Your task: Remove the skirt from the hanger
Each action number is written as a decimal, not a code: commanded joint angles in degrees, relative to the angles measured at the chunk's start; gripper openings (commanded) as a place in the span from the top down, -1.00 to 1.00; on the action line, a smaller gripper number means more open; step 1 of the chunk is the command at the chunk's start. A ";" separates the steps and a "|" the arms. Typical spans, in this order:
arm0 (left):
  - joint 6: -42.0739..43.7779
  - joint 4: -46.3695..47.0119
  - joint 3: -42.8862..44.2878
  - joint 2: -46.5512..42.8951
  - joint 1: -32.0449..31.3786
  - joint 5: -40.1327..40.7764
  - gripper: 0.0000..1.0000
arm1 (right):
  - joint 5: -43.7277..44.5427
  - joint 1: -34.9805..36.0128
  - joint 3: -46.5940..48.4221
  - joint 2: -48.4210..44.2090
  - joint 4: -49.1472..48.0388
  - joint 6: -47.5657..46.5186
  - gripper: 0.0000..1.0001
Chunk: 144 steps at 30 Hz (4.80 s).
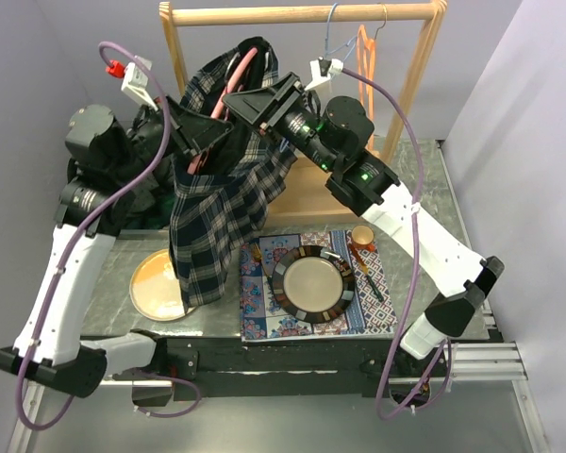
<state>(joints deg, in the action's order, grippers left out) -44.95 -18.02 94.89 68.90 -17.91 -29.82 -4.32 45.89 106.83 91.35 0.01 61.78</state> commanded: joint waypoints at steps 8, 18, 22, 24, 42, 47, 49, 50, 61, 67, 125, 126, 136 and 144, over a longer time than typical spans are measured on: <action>-1.55 13.01 -2.87 -5.45 -0.02 -4.45 0.98 | -2.71 1.04 5.76 5.15 -2.03 3.61 0.59; 14.68 -0.31 -2.44 -9.22 0.07 -3.24 -0.82 | -1.14 1.04 13.58 4.98 -0.36 1.06 1.00; 22.52 -9.02 -1.46 -12.56 -0.02 3.88 -0.93 | 0.36 1.04 15.17 3.58 1.92 0.89 1.00; 25.68 -10.80 -3.12 -15.98 -0.02 5.13 -0.99 | 1.06 1.04 14.47 3.05 1.31 1.15 1.00; 27.28 3.96 -44.44 -45.53 0.07 12.50 -0.96 | 5.72 3.59 12.44 0.49 -6.69 5.63 1.00; 28.43 5.45 -43.48 -42.19 -0.02 13.57 -0.87 | 5.20 4.12 11.48 -0.12 -8.79 6.95 1.00; 27.81 7.20 -44.44 -41.84 0.07 12.25 -0.67 | 4.58 4.21 10.60 -0.38 -10.55 8.09 1.00; 27.64 8.25 -45.14 -41.75 -0.02 9.20 -0.58 | 4.49 4.12 10.16 -0.21 -11.95 8.79 1.00; 27.64 -0.61 -45.84 -40.86 -0.02 8.28 0.98 | 4.85 -1.22 21.48 4.36 -5.37 16.08 1.00; 26.05 -1.40 -46.38 -43.33 0.07 17.41 0.99 | 2.67 -4.84 24.74 3.92 -4.23 17.58 1.00; 41.34 17.49 -0.15 -17.50 -0.02 67.70 0.98 | -56.32 -4.32 -31.06 -21.21 -25.94 15.31 1.00; 42.65 17.58 0.12 -16.10 -0.02 68.31 0.98 | -57.20 -4.23 -31.67 -21.21 -26.72 14.87 1.00; 55.75 25.57 6.61 -7.21 0.07 78.59 0.98 | -61.60 -3.96 -33.70 -22.18 -32.26 13.72 1.00; 61.90 30.06 11.01 -2.38 0.16 81.15 0.98 | -61.60 -4.31 -33.71 -22.01 -27.79 8.98 1.00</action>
<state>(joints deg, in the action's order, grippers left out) 12.36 2.83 100.51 66.22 -18.20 49.23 -65.98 41.65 71.53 70.94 -26.57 73.97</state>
